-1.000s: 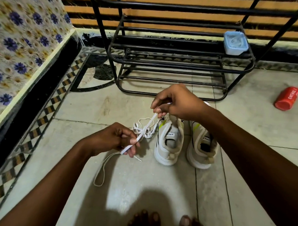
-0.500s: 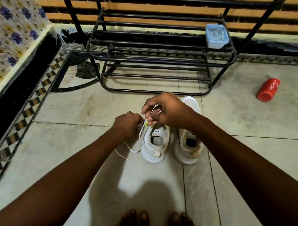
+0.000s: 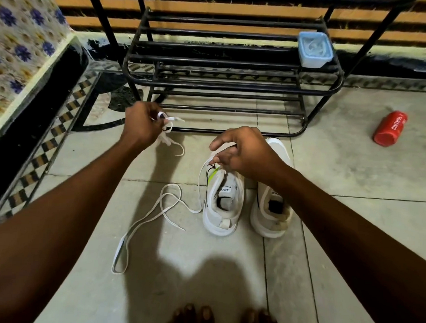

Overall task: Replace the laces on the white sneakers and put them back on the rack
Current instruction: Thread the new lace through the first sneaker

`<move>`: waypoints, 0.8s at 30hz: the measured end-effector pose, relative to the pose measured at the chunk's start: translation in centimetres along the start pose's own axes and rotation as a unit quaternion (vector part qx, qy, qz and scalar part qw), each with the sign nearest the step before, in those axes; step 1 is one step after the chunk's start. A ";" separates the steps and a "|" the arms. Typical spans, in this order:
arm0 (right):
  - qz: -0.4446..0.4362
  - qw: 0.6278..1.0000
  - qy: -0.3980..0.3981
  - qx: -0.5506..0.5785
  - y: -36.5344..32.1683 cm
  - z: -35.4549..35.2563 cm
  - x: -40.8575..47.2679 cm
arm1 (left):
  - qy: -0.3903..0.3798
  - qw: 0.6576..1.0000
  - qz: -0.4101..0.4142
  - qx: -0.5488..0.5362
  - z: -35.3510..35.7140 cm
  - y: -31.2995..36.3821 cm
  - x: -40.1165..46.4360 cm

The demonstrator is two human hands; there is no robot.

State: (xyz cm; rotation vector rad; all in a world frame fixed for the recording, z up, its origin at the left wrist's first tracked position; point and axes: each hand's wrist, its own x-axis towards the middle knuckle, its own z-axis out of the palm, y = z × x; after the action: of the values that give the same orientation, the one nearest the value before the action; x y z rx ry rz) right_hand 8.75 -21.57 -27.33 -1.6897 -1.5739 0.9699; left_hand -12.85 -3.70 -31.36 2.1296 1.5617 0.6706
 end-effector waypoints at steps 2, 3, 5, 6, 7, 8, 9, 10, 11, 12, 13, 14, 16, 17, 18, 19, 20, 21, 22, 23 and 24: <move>0.008 1.000 0.011 -0.006 0.2 0.1 0.2 | -0.013 0.999 -0.009 0.036 0.5 -0.8 -0.4; 0.013 1.000 0.016 -0.008 0.3 0.1 0.3 | -0.024 0.999 -0.016 0.046 0.7 -1.3 -0.7; 0.018 0.999 0.020 -0.021 0.5 0.2 0.4 | -0.062 0.996 -0.043 0.050 1.2 -2.3 -1.5; 0.012 0.999 0.022 -0.032 0.4 0.2 0.4 | -0.080 0.994 -0.058 0.048 1.4 -2.8 -1.8; 0.002 0.999 0.022 -0.040 0.4 0.2 0.3 | -0.096 0.992 -0.070 0.051 1.6 -3.3 -2.1; -0.009 0.999 0.021 -0.043 0.3 0.2 0.3 | -0.107 0.990 -0.076 0.059 1.8 -3.8 -2.3; -0.022 0.999 0.018 -0.039 0.2 0.3 0.2 | -0.114 0.987 -0.079 0.076 1.8 -4.2 -2.4; -0.037 0.998 0.016 -0.040 0.2 0.4 0.1 | -0.113 0.986 -0.076 0.094 1.9 -4.4 -2.6; -0.057 0.997 0.017 -0.047 0.2 0.5 0.1 | -0.106 0.985 -0.072 0.115 1.9 -4.6 -2.8; -0.075 0.995 0.019 -0.062 0.2 0.6 0.1 | -0.090 0.984 -0.070 0.135 1.8 -4.5 -3.2; -0.088 0.993 0.019 -0.072 0.3 0.8 0.2 | -0.069 0.983 -0.075 0.155 1.7 -4.3 -3.7; -0.092 0.993 0.017 -0.074 0.4 0.9 0.3 | -0.046 0.981 -0.082 0.172 1.6 -3.7 -4.3; -0.089 0.994 0.018 -0.061 0.6 1.0 0.4 | -0.007 0.979 -0.080 0.187 1.4 -2.4 -5.6; -0.088 0.994 0.022 -0.054 0.6 1.0 0.5 | 0.012 0.985 -0.058 0.165 1.5 -1.6 -6.3; -0.090 0.994 0.026 -0.052 0.6 1.1 0.5 | 0.024 0.994 -0.038 0.104 1.7 -0.8 -6.8; -0.094 0.994 0.032 -0.050 0.6 1.1 0.4 | 0.013 0.999 -0.039 -0.002 1.8 0.2 -7.4; -0.098 0.993 0.041 -0.049 0.6 1.1 0.4 | -0.030 0.988 -0.064 -0.136 1.8 1.5 -8.0; -0.100 0.992 0.054 -0.047 0.7 1.1 0.3 | -0.087 0.955 -0.098 -0.264 1.8 2.7 -8.8; -0.101 0.991 0.069 -0.045 0.7 1.1 0.1 | -0.142 0.909 -0.135 -0.368 1.8 3.7 -9.5; -0.102 0.990 0.085 -0.044 0.8 1.0 0.0 | -0.183 0.867 -0.164 -0.434 1.8 4.6 -10.2; -0.100 0.989 0.099 -0.046 0.9 0.9 -0.1 | -0.207 0.841 -0.184 -0.465 2.0 5.4 -10.8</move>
State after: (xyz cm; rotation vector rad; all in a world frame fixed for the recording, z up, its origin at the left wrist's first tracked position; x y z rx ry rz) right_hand 8.50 -21.83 -28.52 -1.5993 -1.6380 0.6172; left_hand -10.36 -15.71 -31.24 1.1040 1.0228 0.5963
